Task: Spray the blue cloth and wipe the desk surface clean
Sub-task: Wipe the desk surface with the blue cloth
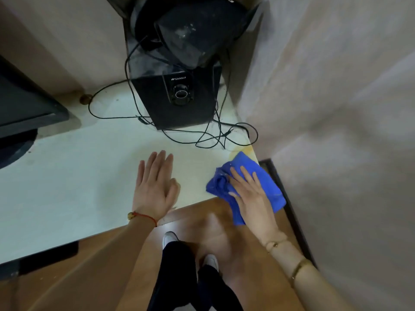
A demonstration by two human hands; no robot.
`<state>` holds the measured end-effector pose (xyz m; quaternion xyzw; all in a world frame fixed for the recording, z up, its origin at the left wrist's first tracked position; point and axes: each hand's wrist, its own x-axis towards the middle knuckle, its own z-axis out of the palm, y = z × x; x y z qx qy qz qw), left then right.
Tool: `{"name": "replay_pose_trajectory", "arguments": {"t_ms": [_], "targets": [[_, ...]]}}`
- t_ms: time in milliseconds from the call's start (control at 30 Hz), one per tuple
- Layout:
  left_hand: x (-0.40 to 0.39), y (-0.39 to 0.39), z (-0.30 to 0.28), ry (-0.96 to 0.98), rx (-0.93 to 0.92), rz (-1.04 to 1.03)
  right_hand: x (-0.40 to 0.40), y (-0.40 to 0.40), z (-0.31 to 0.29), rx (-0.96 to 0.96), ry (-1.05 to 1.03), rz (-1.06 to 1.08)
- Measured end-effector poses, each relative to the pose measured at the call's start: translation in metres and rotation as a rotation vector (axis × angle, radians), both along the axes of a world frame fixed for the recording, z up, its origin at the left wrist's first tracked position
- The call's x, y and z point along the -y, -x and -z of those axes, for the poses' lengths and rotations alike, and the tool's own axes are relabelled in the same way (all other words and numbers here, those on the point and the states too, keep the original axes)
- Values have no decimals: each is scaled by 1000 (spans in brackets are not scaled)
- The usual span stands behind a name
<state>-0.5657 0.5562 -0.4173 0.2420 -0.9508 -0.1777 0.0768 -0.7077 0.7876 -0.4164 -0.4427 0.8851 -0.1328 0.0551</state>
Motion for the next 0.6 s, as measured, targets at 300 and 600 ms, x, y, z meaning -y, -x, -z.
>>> {"name": "replay_pose_trajectory", "arguments": {"t_ms": [300, 600], "targets": [[1, 0, 2, -6, 17, -3, 32, 2, -3, -23, 19, 68], [1, 0, 2, -23, 29, -6, 39, 68, -12, 82, 98, 193]]}}
